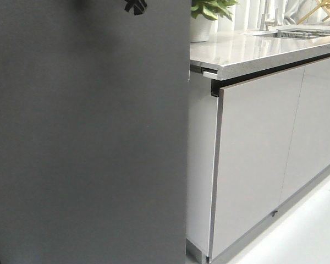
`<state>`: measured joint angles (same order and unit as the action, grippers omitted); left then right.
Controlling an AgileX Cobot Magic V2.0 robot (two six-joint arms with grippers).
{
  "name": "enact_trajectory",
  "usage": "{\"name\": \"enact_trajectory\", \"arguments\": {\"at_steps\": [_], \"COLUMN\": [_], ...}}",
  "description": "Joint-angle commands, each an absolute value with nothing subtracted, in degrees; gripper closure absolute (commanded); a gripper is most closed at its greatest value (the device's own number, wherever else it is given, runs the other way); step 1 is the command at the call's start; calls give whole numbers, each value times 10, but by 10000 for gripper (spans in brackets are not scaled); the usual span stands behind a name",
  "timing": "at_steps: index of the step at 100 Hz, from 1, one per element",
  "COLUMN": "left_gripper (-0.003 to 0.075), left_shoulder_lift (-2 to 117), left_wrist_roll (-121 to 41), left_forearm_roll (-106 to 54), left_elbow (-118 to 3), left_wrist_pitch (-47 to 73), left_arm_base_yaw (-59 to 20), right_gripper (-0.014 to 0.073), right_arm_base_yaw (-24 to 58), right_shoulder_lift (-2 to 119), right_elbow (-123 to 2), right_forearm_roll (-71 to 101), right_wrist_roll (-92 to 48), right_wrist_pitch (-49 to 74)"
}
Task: Close fridge door
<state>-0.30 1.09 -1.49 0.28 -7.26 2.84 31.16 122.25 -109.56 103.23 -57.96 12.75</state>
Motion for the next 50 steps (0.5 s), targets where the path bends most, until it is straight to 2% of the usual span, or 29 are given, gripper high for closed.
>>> {"name": "enact_trajectory", "arguments": {"at_steps": [1,50], "left_gripper": [740,740], "left_shoulder_lift": [-15,-15], "left_wrist_roll": [13,13], "left_forearm_roll": [-17,-17], "left_elbow": [23,23], "left_wrist_pitch": [-114,-114], "left_arm_base_yaw": [26,26], "right_gripper": [639,639], "right_arm_base_yaw": [306,306], "right_shoulder_lift": [1184,1075], "right_elbow": [-1117,-1108], "right_forearm_roll": [1061,948], "right_wrist_roll": [-595,-629], "right_wrist_pitch": [99,207]}}
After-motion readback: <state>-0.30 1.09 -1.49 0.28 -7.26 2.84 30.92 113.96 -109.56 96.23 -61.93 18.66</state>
